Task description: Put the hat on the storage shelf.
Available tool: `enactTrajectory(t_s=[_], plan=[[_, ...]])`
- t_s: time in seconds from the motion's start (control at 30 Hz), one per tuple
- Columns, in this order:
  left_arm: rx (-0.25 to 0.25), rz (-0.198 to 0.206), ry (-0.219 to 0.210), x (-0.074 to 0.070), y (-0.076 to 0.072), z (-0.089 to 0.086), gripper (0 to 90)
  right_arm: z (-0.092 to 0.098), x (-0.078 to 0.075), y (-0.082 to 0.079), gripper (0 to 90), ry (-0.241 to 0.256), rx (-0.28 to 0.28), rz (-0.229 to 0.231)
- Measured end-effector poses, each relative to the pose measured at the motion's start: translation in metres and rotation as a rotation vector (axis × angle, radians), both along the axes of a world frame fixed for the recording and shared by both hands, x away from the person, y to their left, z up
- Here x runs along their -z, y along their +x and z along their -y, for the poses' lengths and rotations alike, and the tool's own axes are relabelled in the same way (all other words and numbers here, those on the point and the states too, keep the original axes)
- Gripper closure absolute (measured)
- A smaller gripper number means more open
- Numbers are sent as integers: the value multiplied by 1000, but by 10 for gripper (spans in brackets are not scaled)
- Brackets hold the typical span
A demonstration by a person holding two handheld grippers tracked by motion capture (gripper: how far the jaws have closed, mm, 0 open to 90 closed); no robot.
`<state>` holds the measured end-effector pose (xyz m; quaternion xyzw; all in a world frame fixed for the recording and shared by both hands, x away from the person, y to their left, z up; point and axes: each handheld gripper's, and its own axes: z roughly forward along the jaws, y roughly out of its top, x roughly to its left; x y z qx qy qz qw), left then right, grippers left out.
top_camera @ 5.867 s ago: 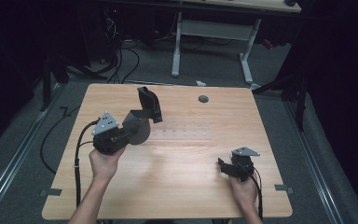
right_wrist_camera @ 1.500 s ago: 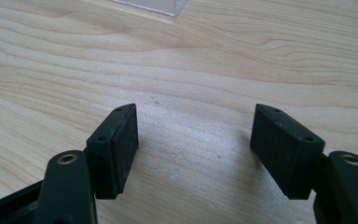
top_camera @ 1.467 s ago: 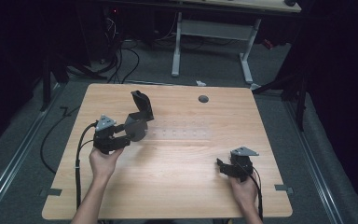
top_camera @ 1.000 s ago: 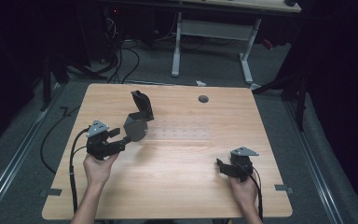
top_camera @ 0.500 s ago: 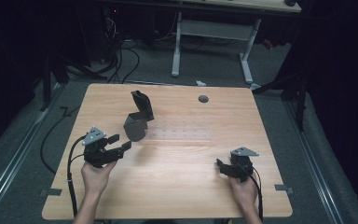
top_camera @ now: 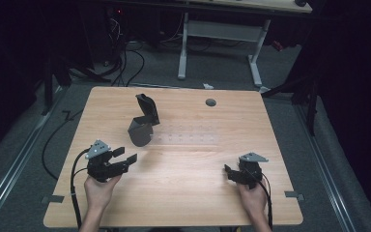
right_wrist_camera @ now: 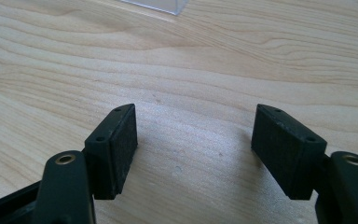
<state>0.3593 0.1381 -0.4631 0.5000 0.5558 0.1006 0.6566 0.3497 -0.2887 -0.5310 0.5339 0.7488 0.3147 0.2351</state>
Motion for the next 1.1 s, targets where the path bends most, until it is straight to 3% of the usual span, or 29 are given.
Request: enactTrajectory(t_s=[0.37,1.1], plan=[[18,-35,-6,12,-4,2,381,0,0,0,315,-1,2,-1],[55,-89,42,37,-6,23,375,0,0,0,314,-1,2,-1]])
